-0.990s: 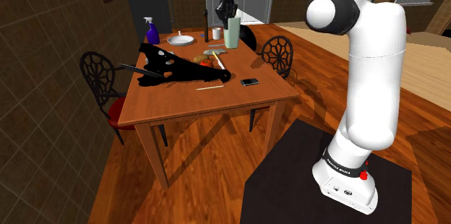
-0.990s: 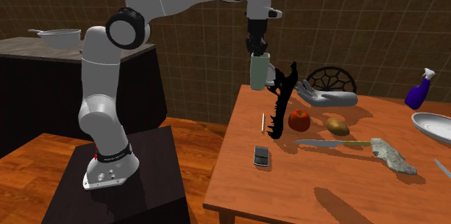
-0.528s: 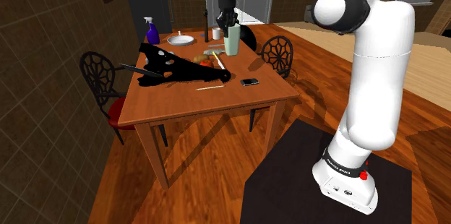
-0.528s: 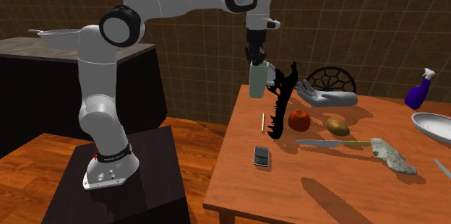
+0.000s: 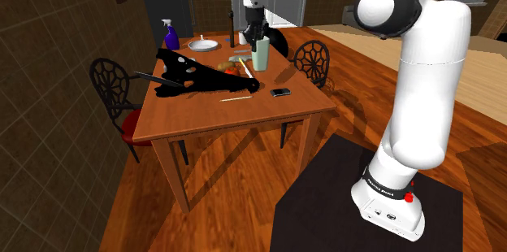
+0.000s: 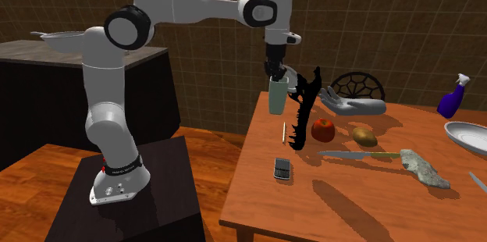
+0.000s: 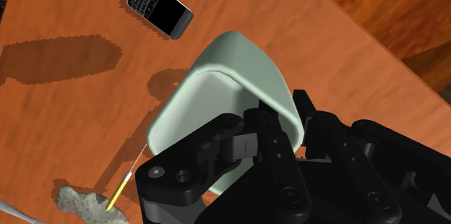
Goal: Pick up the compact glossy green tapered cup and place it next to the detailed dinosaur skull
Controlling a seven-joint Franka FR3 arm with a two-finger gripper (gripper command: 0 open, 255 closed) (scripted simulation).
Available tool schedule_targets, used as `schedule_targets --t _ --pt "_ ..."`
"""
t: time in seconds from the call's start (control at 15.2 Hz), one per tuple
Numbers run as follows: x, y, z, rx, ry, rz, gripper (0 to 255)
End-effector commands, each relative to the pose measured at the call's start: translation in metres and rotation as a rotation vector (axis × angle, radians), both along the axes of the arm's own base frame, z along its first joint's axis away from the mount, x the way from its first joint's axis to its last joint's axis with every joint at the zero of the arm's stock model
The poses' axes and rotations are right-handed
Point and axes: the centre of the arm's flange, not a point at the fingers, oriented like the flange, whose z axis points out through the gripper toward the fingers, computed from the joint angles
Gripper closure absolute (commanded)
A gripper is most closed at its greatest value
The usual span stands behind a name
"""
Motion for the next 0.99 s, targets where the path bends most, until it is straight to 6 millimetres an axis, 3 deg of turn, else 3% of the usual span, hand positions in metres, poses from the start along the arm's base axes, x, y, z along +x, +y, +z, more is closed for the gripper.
schedule_targets --t 0.0,0.92 --pt "0.0 -0.001 -0.011 0.0 -0.001 0.0 255" --pt "0.0 -0.001 -0.085 0.0 -0.001 0.0 255"
